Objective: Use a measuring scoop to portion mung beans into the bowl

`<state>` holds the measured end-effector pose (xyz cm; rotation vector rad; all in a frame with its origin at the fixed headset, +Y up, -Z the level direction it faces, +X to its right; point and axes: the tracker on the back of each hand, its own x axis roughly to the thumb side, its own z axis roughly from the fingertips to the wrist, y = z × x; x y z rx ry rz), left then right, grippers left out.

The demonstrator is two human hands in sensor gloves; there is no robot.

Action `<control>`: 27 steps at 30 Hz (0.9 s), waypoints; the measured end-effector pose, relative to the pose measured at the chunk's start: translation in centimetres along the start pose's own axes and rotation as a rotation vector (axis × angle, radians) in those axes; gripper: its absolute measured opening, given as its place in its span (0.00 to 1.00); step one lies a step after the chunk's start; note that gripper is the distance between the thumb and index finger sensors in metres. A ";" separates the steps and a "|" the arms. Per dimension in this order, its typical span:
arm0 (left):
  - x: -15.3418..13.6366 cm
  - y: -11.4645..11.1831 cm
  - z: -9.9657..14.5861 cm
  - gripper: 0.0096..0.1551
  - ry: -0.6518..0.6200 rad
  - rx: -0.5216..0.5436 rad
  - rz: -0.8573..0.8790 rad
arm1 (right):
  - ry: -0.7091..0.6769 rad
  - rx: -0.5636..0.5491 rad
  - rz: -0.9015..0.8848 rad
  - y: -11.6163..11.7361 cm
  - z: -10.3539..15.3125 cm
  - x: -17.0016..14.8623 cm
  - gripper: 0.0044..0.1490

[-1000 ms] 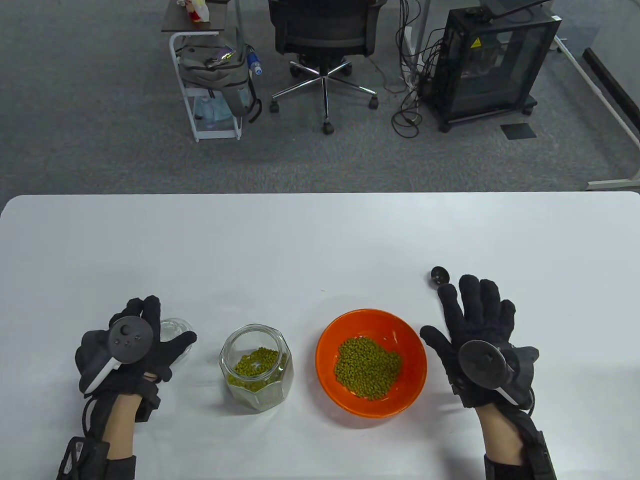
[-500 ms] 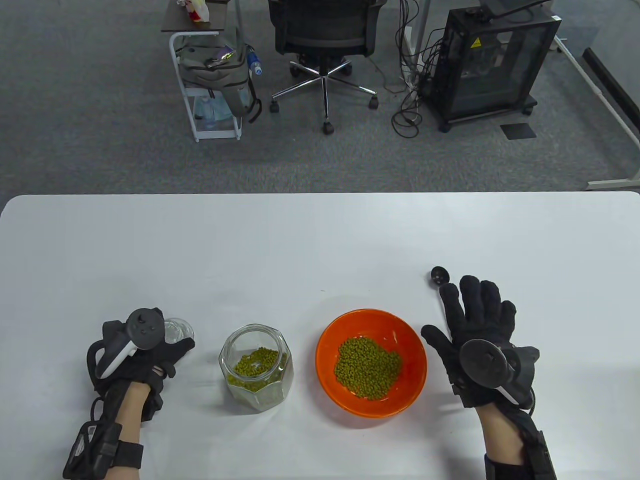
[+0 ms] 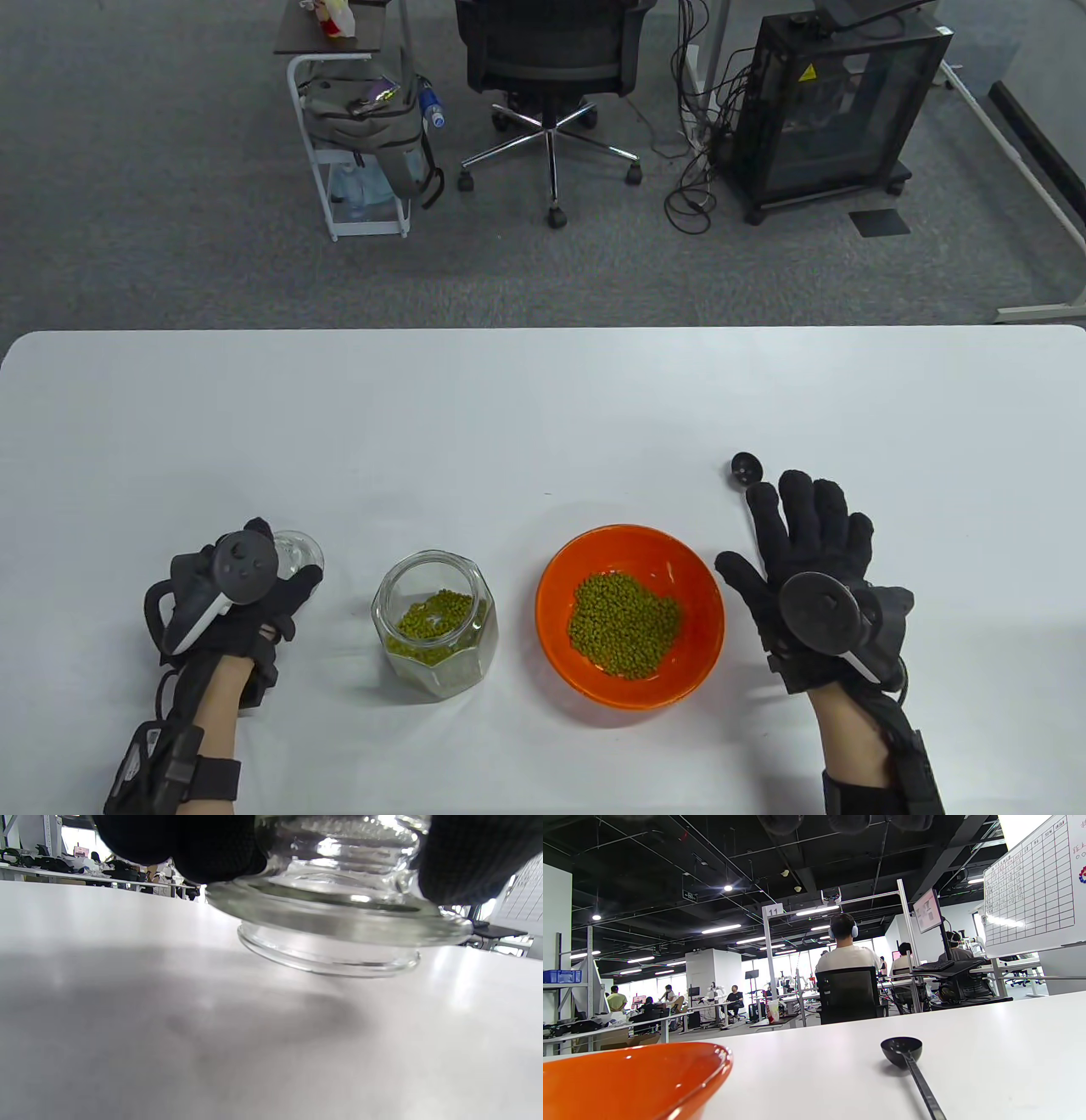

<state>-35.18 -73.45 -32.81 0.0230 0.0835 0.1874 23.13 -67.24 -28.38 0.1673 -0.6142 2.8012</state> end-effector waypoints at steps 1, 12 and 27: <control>0.0 0.3 0.1 0.58 -0.003 0.021 0.010 | 0.000 -0.001 0.000 0.0 0.0 0.0 0.54; 1.2 3.8 2.2 0.58 -0.076 0.161 0.079 | 0.015 0.003 0.006 -0.2 0.0 -0.3 0.54; 7.2 8.4 6.6 0.58 -0.322 0.339 0.131 | 0.023 0.037 0.022 0.0 -0.1 -0.4 0.54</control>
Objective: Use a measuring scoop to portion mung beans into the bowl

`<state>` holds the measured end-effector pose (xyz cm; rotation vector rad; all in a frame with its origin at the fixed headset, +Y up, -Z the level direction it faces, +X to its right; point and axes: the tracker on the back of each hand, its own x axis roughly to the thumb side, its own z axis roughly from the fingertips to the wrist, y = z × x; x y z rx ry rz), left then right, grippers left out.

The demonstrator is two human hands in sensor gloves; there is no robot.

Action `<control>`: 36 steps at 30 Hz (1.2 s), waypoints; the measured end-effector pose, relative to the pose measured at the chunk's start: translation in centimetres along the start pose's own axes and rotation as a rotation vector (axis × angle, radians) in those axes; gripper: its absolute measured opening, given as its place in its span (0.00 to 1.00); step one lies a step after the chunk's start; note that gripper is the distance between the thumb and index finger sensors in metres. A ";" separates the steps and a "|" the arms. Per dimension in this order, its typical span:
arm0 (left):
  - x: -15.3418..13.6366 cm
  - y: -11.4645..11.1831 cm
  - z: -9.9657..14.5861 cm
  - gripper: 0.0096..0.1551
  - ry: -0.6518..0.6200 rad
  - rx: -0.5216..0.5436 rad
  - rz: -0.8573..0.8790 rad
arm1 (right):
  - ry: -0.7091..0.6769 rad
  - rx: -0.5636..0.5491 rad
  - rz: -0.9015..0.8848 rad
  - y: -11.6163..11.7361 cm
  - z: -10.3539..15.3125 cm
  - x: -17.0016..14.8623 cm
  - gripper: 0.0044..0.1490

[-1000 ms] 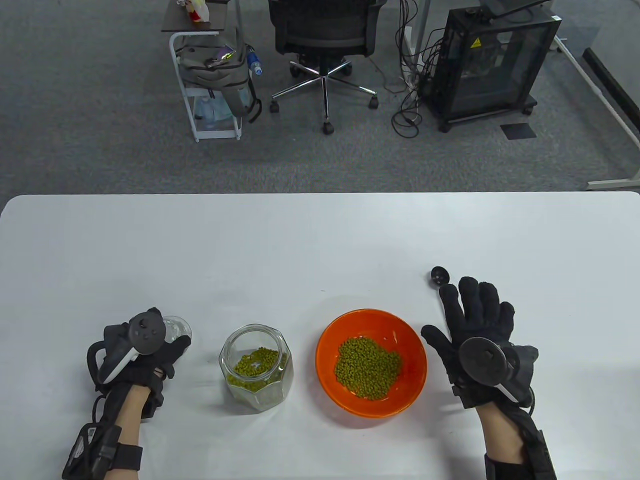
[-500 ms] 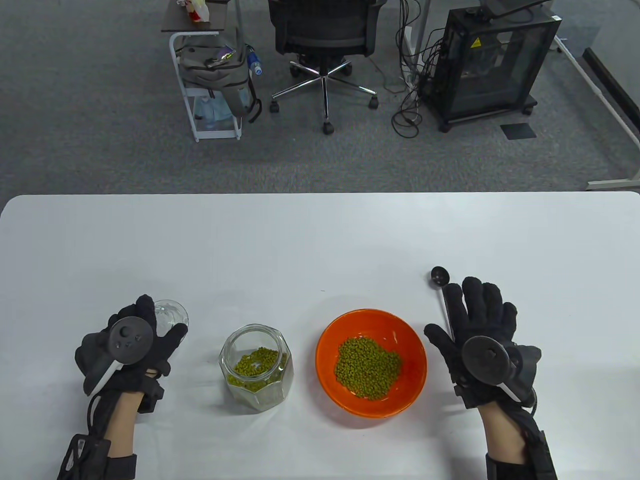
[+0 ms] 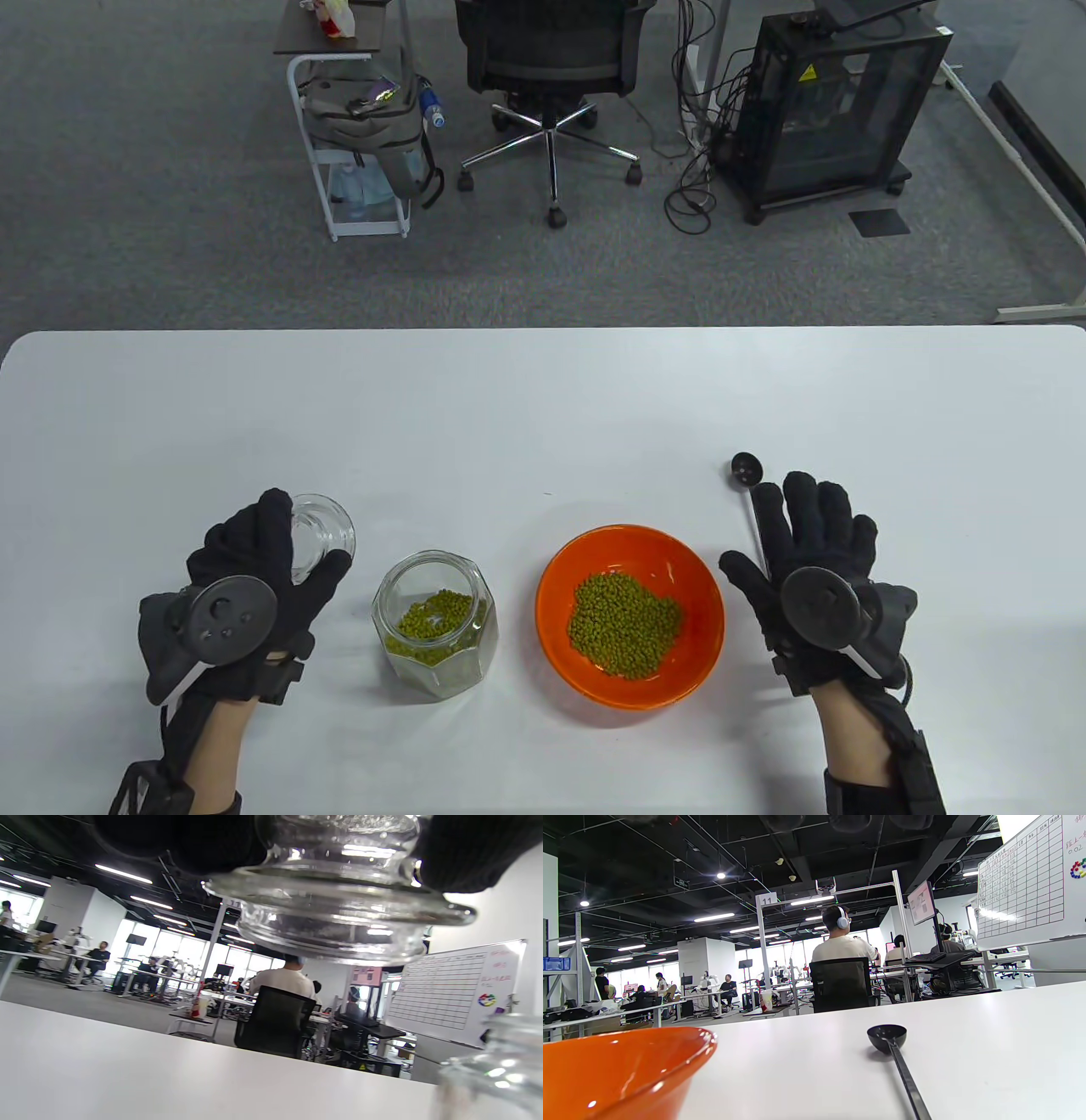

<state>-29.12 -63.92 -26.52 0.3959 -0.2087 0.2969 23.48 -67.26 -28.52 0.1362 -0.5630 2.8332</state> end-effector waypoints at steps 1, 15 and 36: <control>0.4 0.1 0.0 0.58 -0.016 0.004 0.008 | 0.001 0.001 0.000 0.0 0.0 0.0 0.54; 7.3 -1.4 -0.1 0.58 -0.219 -0.094 0.043 | 0.006 0.007 0.012 0.0 -0.1 0.0 0.54; 8.7 -2.8 -0.5 0.57 -0.245 -0.168 -0.011 | 0.007 0.045 0.018 0.3 -0.1 0.1 0.54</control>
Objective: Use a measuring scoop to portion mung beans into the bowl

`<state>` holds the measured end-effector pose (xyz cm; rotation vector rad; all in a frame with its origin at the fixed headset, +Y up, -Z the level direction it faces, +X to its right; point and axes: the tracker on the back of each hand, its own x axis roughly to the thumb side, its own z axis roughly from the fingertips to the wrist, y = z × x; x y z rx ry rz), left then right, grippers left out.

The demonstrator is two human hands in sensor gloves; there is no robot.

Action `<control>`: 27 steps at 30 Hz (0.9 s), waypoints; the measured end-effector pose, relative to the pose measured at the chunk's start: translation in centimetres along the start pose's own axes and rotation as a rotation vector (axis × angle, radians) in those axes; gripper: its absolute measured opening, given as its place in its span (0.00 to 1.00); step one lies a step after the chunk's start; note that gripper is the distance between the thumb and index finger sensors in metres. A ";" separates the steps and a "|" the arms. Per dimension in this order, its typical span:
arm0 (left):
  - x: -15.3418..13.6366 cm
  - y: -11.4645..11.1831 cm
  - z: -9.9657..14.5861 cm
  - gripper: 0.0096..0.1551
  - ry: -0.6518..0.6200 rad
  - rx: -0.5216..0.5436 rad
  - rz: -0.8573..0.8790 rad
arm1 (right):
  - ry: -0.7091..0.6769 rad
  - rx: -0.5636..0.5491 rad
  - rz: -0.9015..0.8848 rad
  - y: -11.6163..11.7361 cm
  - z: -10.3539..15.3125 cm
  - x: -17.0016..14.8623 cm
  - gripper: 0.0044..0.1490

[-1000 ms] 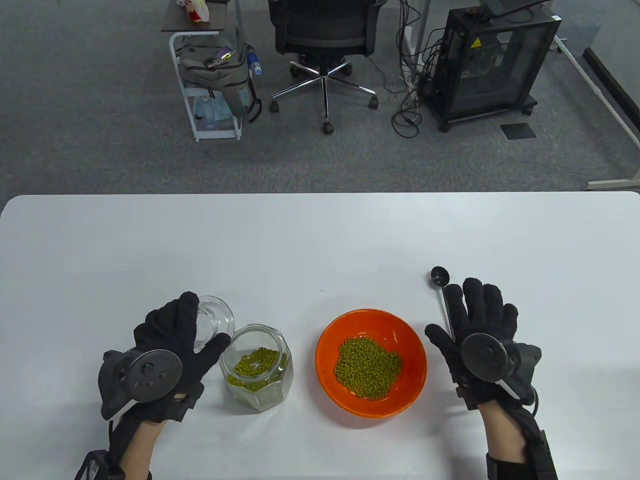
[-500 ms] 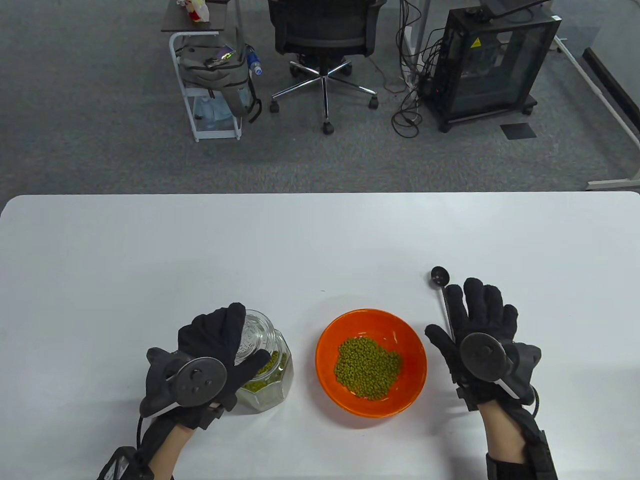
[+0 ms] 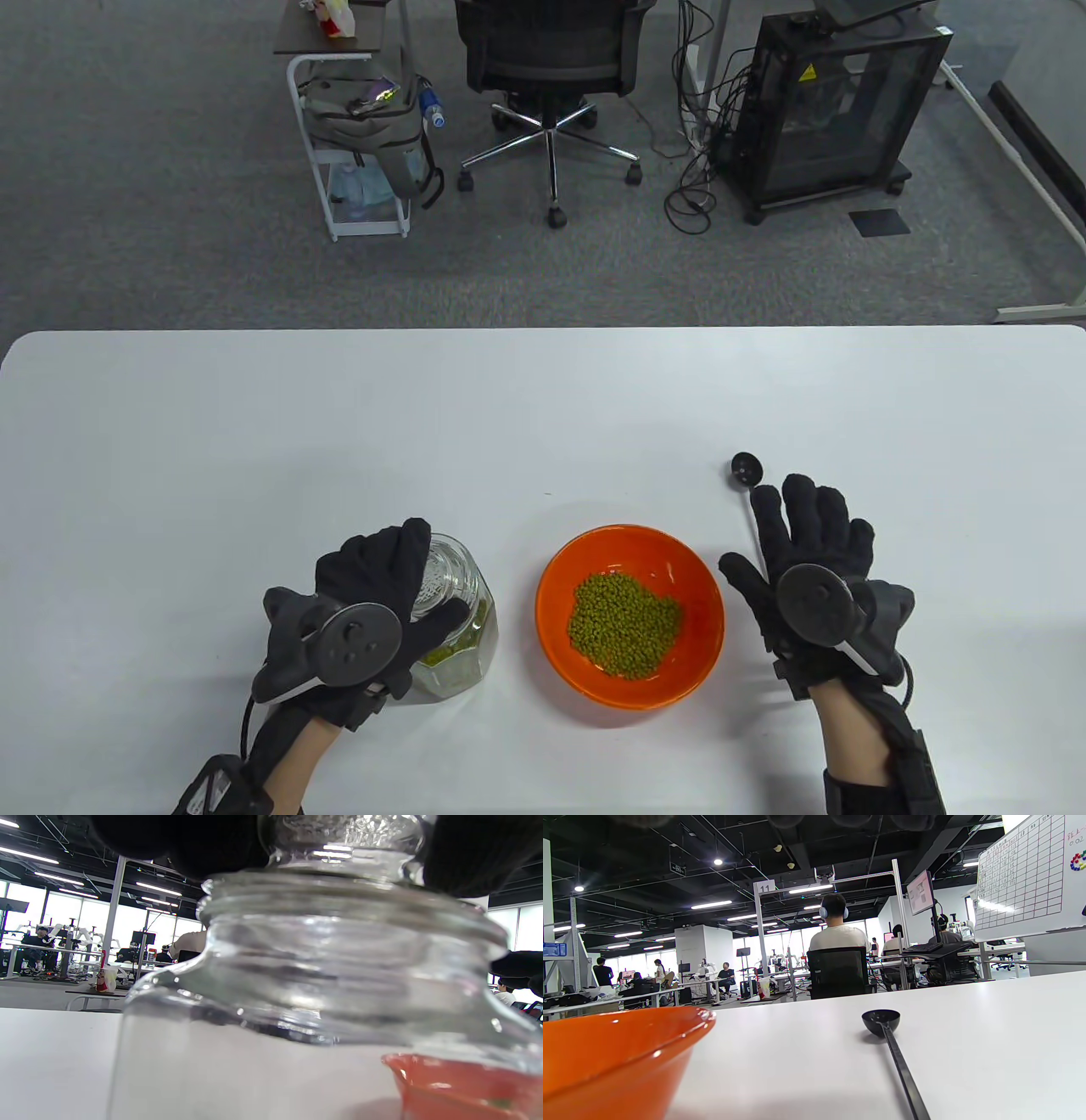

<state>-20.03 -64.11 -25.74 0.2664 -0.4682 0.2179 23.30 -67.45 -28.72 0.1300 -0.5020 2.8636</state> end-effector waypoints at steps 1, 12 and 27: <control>0.0 0.0 0.0 0.57 -0.001 -0.001 -0.004 | 0.000 0.000 -0.001 0.0 0.0 0.0 0.54; 0.2 -0.1 -0.3 0.57 -0.003 -0.025 -0.004 | -0.001 0.010 0.007 0.2 0.0 0.1 0.54; 0.1 -0.1 -0.6 0.57 -0.001 -0.076 0.004 | 0.000 0.015 0.009 0.3 0.0 0.1 0.54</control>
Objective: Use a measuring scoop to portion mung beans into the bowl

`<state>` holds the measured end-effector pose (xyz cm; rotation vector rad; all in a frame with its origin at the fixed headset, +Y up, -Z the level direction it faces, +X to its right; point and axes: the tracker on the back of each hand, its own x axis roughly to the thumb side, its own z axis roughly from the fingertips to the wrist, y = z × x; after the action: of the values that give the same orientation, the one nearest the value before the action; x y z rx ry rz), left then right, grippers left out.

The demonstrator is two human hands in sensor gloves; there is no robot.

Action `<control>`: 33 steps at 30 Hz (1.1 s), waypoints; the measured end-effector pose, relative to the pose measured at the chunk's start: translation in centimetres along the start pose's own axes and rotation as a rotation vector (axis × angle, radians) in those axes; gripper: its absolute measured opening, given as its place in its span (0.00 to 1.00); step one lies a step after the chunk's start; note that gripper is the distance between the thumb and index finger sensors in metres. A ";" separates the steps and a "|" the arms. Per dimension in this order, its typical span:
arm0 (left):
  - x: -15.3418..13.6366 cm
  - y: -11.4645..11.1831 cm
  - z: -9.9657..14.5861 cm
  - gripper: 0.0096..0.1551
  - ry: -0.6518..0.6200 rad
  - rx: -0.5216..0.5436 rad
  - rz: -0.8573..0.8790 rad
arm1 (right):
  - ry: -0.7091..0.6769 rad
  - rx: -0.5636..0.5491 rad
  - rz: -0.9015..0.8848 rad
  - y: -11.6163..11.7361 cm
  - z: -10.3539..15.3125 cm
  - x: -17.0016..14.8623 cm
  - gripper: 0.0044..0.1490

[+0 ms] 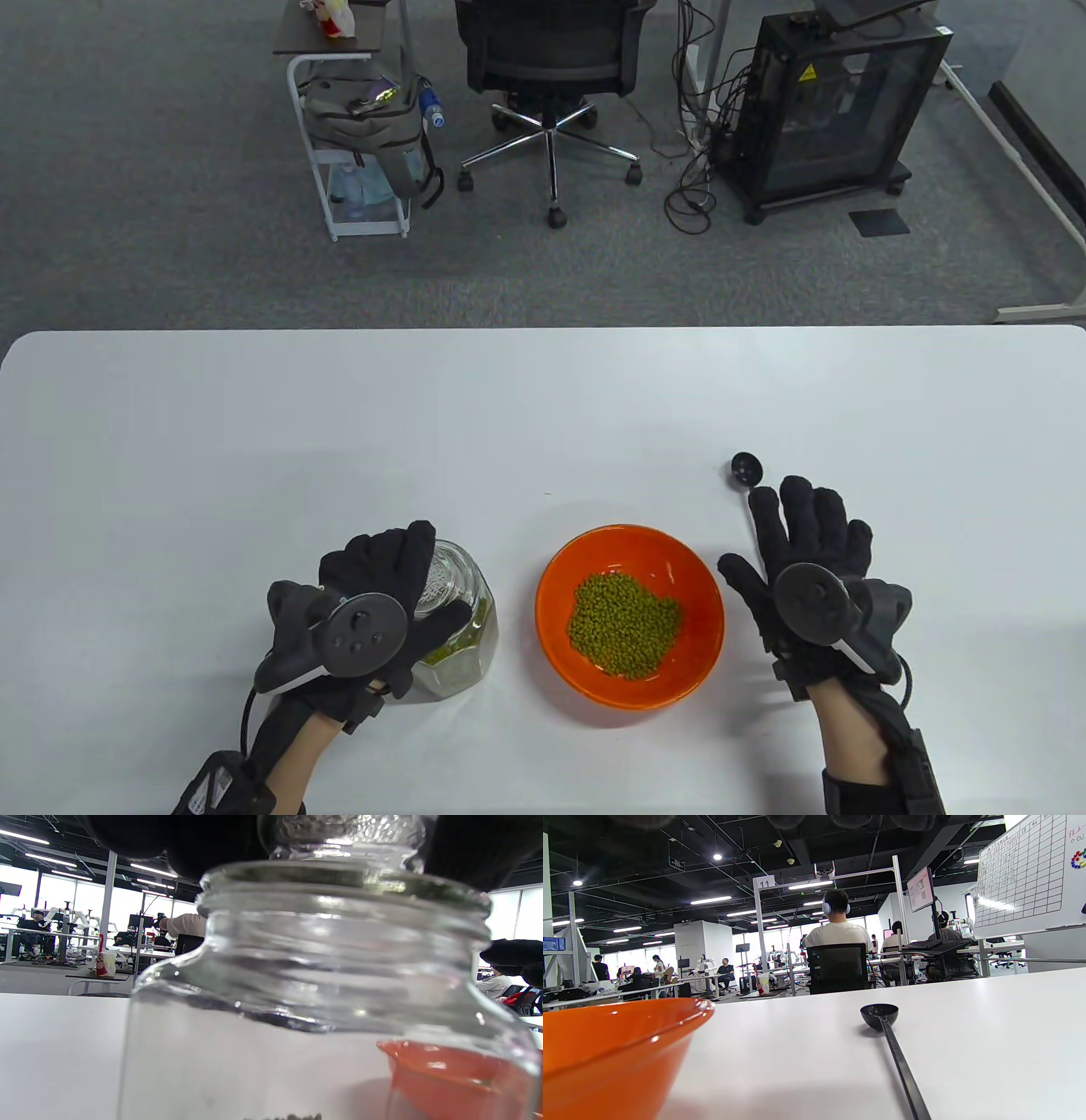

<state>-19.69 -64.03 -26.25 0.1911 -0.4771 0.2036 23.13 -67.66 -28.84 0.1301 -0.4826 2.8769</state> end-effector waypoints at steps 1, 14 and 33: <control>0.0 -0.1 -0.1 0.57 0.004 -0.011 -0.009 | 0.000 0.001 0.000 0.0 0.0 0.0 0.54; -0.2 -0.4 -0.2 0.57 0.018 -0.016 -0.002 | -0.010 -0.002 0.002 0.1 0.0 0.0 0.54; -9.0 1.6 3.3 0.59 0.276 0.008 -0.034 | -0.011 -0.006 0.003 0.2 0.0 -0.1 0.54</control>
<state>-29.35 -64.56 -27.43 0.1752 -0.1990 0.1951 23.14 -67.90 -28.90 0.1437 -0.4942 2.8791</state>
